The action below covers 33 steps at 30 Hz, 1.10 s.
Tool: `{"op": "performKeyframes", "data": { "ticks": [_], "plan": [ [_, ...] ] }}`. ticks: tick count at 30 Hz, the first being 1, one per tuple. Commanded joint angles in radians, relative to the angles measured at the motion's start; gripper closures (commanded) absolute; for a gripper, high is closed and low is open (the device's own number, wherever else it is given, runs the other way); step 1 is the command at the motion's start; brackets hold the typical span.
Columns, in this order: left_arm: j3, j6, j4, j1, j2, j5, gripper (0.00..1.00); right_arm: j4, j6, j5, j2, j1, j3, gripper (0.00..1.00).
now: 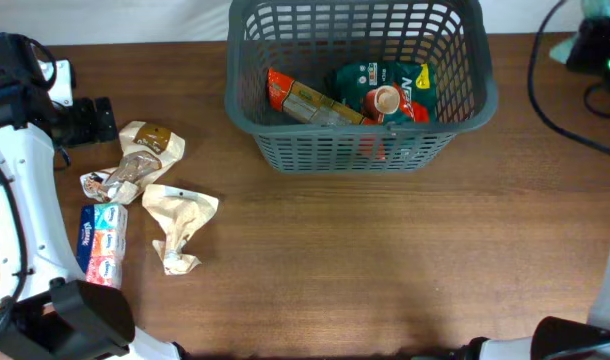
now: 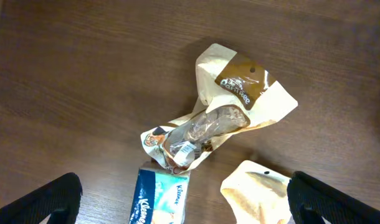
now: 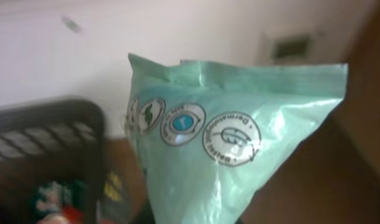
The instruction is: Pack container
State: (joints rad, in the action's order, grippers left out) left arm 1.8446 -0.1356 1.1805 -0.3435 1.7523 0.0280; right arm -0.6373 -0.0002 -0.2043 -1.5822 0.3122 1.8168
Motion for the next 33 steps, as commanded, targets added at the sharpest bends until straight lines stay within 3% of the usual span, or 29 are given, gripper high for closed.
{"op": "performKeyframes", "data": {
  "ticks": [1, 9, 14, 24, 25, 26, 28, 33],
  "plan": [
    [0.0, -0.016, -0.002, -0.006, 0.018, -0.015, 0.01, 0.09, 0.037, -0.156, 0.006, -0.081, 0.069, 0.97],
    [0.0, -0.016, -0.002, -0.006, 0.021, -0.015, 0.01, 0.134, 0.023, -0.156, -0.058, -0.272, 0.073, 0.96],
    [0.0, -0.016, 0.002, -0.006, 0.027, -0.015, 0.01, 0.026, -0.05, -0.155, -0.187, -0.369, 0.073, 0.96],
    [0.0, -0.016, 0.007, -0.006, 0.051, -0.015, 0.01, -0.211, -0.159, -0.151, -0.341, -0.397, 0.073, 0.96],
    [0.0, -0.016, 0.006, -0.006, 0.057, -0.015, 0.01, -0.238, -0.189, -0.151, -0.35, -0.397, 0.073, 0.9],
    [0.0, -0.016, 0.006, -0.006, 0.062, -0.015, 0.01, -0.254, -0.207, -0.151, -0.351, -0.397, 0.073, 0.56],
    [0.0, -0.016, 0.006, -0.006, 0.068, -0.015, 0.01, -0.267, -0.209, -0.152, -0.351, -0.397, 0.073, 0.01],
    [0.0, -0.016, 0.002, -0.006, 0.071, -0.014, 0.01, -0.271, -0.209, -0.204, -0.304, -0.397, 0.13, 0.01]
  ]
}}
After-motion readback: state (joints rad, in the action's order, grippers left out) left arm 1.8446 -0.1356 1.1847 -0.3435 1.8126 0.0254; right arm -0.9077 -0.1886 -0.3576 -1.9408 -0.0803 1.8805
